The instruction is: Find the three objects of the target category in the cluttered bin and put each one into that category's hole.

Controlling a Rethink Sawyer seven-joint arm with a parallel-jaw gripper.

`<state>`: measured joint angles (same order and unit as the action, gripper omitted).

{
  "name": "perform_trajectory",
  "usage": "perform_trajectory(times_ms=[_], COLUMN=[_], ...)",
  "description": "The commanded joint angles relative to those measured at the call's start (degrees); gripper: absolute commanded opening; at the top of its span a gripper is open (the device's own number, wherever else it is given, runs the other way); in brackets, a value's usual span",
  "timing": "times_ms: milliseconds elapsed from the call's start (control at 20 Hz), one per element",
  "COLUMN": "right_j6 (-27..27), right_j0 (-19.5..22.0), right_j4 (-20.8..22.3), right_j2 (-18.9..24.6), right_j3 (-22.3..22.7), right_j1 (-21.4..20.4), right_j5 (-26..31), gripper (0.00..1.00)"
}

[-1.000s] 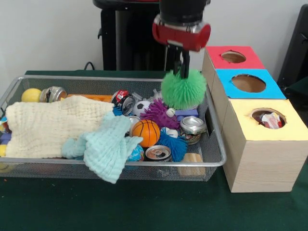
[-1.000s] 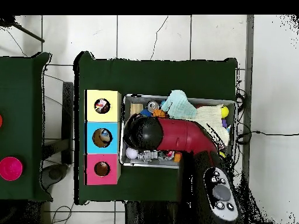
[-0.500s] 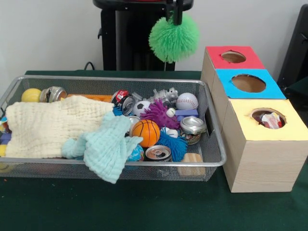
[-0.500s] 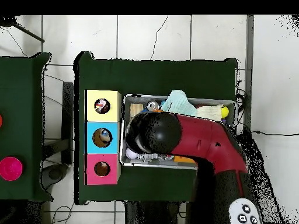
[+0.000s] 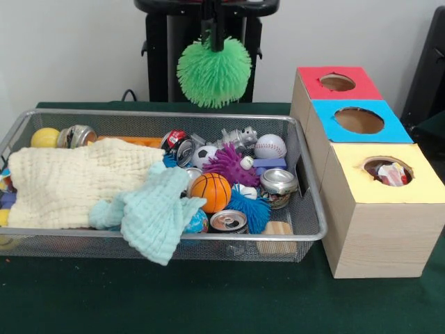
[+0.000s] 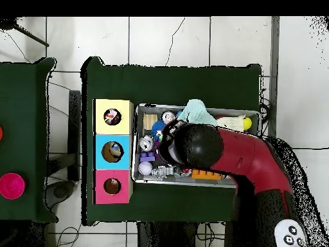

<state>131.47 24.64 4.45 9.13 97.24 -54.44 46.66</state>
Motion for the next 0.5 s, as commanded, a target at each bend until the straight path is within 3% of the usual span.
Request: perform_trajectory(times_ms=[50,500], right_j6=[-5.91,-5.52], right_j0=[1.75,1.94], right_j4=[3.58,5.85], right_j2=[4.34,5.09], right_j3=[1.74,-0.92], right_j1=[7.15,12.11], right_j5=[-5.72,-8.49], gripper=[0.00,0.00])
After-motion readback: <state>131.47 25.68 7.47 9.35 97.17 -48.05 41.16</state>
